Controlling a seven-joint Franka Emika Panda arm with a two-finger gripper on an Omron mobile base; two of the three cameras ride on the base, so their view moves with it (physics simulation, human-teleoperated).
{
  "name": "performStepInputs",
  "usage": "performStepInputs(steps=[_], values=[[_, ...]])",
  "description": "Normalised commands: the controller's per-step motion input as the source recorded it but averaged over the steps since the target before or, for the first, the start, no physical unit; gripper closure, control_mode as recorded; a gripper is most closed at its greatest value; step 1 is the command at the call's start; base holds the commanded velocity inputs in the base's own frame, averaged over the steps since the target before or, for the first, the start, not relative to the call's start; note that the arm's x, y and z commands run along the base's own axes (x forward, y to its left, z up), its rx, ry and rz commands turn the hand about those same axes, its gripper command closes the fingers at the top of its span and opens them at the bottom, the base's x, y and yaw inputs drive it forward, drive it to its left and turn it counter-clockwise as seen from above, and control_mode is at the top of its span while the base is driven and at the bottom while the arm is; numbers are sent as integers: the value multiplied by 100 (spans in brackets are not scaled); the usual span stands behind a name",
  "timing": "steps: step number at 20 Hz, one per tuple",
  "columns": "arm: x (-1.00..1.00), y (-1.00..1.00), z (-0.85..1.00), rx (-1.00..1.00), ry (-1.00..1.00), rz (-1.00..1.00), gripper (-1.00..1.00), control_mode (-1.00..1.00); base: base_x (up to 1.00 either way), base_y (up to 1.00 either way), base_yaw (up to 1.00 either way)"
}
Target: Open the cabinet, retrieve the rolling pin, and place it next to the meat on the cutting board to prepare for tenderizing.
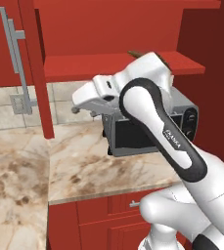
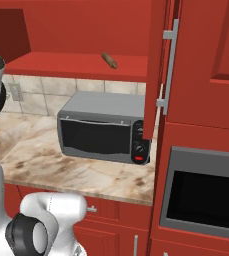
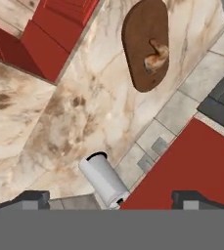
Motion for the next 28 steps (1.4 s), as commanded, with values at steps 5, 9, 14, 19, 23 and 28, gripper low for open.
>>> performStepInputs(steps=[5, 9, 14, 19, 23, 28], values=[[1, -76, 24, -20, -24, -7, -100, -100, 0, 0, 0], [3, -76, 32, -20, -21, -7, -100, -100, 0, 0, 0], [0, -77, 32, -18, -21, -7, -100, -100, 0, 0, 0], [0, -72, 31, -17, -20, -9, -100, -100, 0, 0, 0], [1, -73, 26, -15, -19, -9, -100, -100, 0, 0, 0], [10, -69, 10, -10, -17, -8, -100, -100, 0, 0, 0]])
